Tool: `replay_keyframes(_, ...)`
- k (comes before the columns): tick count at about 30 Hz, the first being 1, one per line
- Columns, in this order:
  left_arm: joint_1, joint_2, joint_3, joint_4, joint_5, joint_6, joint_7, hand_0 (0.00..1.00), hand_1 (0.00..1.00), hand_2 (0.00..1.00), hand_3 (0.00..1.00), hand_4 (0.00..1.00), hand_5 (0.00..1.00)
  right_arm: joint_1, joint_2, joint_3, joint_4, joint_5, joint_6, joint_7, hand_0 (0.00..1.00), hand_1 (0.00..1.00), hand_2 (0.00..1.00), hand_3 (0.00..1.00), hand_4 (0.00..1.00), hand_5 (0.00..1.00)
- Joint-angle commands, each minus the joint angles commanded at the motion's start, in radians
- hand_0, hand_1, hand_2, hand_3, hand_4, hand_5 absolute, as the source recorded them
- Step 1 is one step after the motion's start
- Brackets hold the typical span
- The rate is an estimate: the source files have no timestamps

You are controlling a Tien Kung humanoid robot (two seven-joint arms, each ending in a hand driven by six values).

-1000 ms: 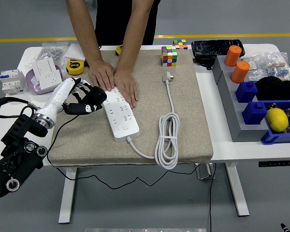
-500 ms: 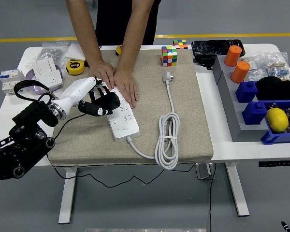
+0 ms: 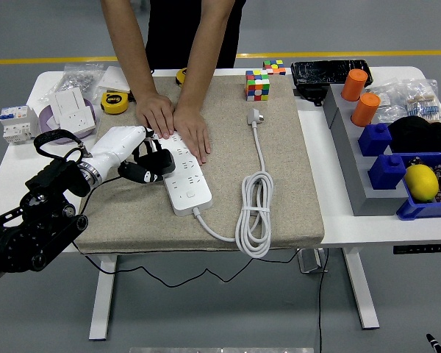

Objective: Pick up the plug,place it near the board,insert it into the board,press the button

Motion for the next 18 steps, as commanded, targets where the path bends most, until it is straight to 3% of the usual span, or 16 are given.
replay_keyframes(18,-0.018,-0.004,0.033,0.016,0.029,-0.005,0.003,0.351,0.302,0.273,0.445,0.678,0.02,0.001,-0.002,-0.002,0.0,0.003,0.0,0.0,0.83,0.761,0.746,0.768,0.998,0.949)
